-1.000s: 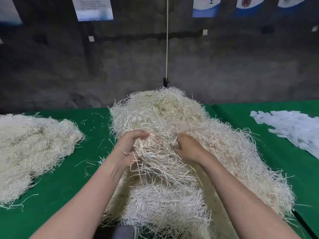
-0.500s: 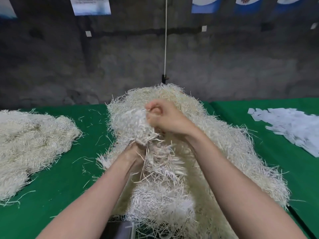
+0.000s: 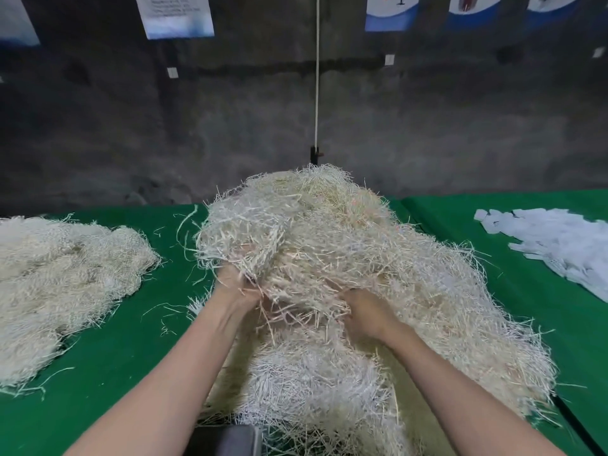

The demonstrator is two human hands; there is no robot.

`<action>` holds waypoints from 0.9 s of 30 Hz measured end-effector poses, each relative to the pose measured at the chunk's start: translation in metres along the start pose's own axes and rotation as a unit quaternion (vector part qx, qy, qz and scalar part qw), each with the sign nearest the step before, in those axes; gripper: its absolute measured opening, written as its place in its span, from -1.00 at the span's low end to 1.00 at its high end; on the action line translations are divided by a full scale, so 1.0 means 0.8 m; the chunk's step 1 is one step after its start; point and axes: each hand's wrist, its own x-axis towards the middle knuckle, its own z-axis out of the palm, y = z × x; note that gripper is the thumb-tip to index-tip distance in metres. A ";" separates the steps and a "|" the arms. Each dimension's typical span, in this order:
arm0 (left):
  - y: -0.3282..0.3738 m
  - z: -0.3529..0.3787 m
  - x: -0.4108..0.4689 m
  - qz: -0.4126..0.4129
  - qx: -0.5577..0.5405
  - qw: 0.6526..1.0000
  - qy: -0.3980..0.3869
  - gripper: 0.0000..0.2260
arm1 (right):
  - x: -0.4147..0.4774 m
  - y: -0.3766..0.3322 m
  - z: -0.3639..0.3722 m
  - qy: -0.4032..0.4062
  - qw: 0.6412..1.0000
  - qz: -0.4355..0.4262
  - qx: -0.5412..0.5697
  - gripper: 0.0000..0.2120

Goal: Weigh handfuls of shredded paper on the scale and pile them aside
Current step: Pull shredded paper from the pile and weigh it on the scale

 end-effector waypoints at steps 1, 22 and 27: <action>0.002 -0.001 -0.003 0.016 0.010 1.000 0.000 -0.74 | -0.004 0.008 -0.006 -0.025 0.999 -0.008 0.021 -0.53; 0.057 0.021 -0.038 0.129 0.294 0.946 -0.055 -0.87 | 0.009 0.016 -0.007 -0.067 0.993 0.073 0.056 -0.71; 0.041 0.025 -0.029 0.103 0.278 0.953 -0.065 -0.95 | -0.018 -0.037 -0.107 0.219 0.953 -0.054 0.204 -0.91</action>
